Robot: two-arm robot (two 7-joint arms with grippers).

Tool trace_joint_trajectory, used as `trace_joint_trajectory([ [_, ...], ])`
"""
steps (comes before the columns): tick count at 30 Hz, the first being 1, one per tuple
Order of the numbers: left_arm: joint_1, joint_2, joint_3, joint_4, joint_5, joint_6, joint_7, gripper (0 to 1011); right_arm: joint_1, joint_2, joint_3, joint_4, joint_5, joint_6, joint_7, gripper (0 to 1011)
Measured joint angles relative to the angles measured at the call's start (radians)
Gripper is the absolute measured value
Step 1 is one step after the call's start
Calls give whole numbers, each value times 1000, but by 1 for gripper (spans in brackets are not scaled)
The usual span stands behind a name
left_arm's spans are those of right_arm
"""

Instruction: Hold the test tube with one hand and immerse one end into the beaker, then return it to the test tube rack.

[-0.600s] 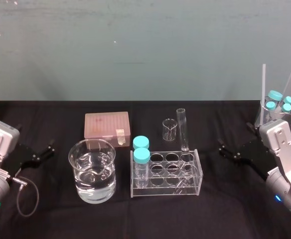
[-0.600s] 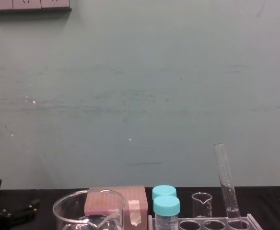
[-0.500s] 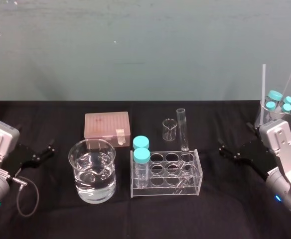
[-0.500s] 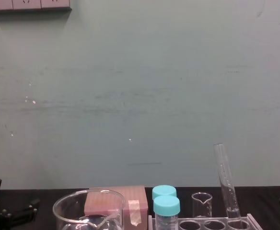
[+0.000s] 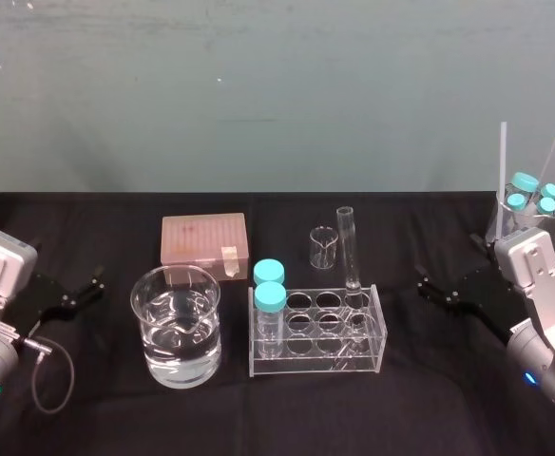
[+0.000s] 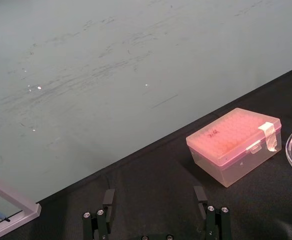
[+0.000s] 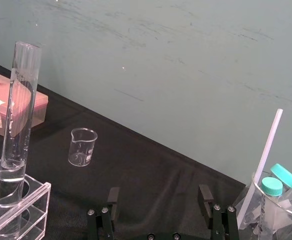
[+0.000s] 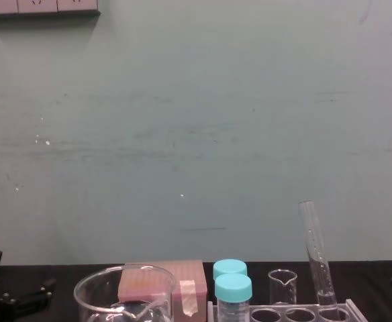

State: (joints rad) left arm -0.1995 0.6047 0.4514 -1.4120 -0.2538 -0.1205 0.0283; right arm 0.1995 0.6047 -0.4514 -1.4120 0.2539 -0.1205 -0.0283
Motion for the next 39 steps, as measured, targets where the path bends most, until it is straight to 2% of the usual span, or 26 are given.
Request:
trace_joint_trajectory([
  [24, 0, 0, 0, 0, 0, 0, 0, 1000, 0, 0, 0, 0, 0, 0, 0, 1002],
  [28, 0, 0, 0, 0, 0, 0, 0, 1000, 1, -5, 18, 0, 6, 1, 17, 1002],
  [39, 0, 0, 0, 0, 0, 0, 0, 1000, -5, -11, 84, -30, 78, -10, 98, 1002],
])
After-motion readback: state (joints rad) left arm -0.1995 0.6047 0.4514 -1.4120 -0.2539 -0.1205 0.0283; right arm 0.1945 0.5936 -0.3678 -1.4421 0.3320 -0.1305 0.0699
